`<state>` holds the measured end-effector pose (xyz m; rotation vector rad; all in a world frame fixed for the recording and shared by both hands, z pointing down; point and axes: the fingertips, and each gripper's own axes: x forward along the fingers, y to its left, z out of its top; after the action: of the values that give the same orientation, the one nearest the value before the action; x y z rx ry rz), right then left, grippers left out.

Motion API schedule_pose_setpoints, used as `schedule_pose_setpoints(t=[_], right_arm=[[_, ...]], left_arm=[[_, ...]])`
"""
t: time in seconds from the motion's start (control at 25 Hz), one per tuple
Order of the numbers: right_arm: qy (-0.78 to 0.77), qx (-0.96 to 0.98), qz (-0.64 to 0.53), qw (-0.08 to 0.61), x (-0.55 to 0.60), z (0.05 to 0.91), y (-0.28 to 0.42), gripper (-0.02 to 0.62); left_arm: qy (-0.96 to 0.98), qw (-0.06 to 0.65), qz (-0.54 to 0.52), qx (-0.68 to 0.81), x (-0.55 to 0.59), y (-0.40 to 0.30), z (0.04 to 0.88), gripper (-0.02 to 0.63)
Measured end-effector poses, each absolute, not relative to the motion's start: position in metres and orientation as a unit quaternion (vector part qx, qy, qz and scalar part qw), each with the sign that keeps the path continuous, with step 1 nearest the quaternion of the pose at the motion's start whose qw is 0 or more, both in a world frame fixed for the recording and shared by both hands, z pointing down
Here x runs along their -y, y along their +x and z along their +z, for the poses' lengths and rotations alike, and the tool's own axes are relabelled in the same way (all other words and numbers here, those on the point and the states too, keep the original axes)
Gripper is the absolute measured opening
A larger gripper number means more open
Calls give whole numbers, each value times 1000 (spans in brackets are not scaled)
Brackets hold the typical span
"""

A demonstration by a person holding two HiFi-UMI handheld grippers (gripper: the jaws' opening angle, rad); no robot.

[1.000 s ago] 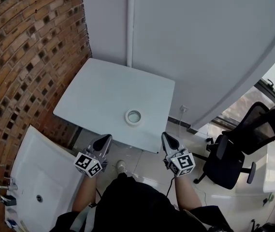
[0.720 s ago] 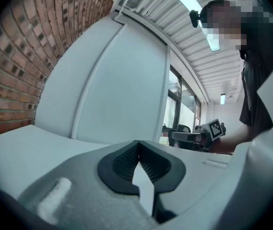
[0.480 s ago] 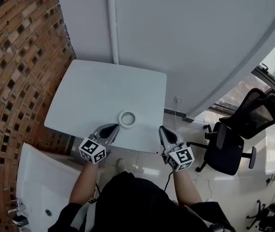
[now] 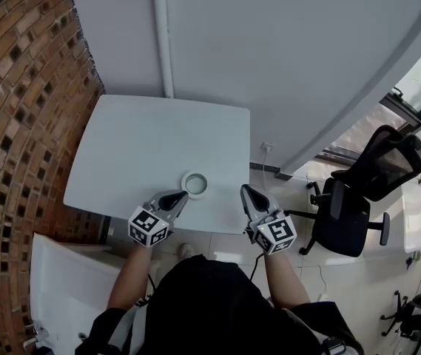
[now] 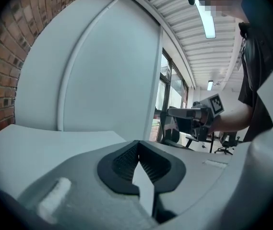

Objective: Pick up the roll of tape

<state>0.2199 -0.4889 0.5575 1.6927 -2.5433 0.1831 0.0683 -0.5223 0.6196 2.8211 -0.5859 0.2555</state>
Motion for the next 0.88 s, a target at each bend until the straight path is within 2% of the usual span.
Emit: schedule_pose_setpoints(t=[0.48,0.6,0.64,0.76,0.88], right_arm=[[562,823,71,54,493,554,251,5],[564,822,61,49,503,548,259,5],[565,822,61,47,505,547,262,5],[568,819,68,47,508,552,272,5],[573,815,69,48,511,556,284,5]], left_arm=[[952,107,220,183,548,103,674,12],[945,107,271,149,547,114,694,65],[941,100,293,137,544,118,703,102],[920,51,375,101,534,123,736,163],[889,-18,455,55,528,129,759,164]])
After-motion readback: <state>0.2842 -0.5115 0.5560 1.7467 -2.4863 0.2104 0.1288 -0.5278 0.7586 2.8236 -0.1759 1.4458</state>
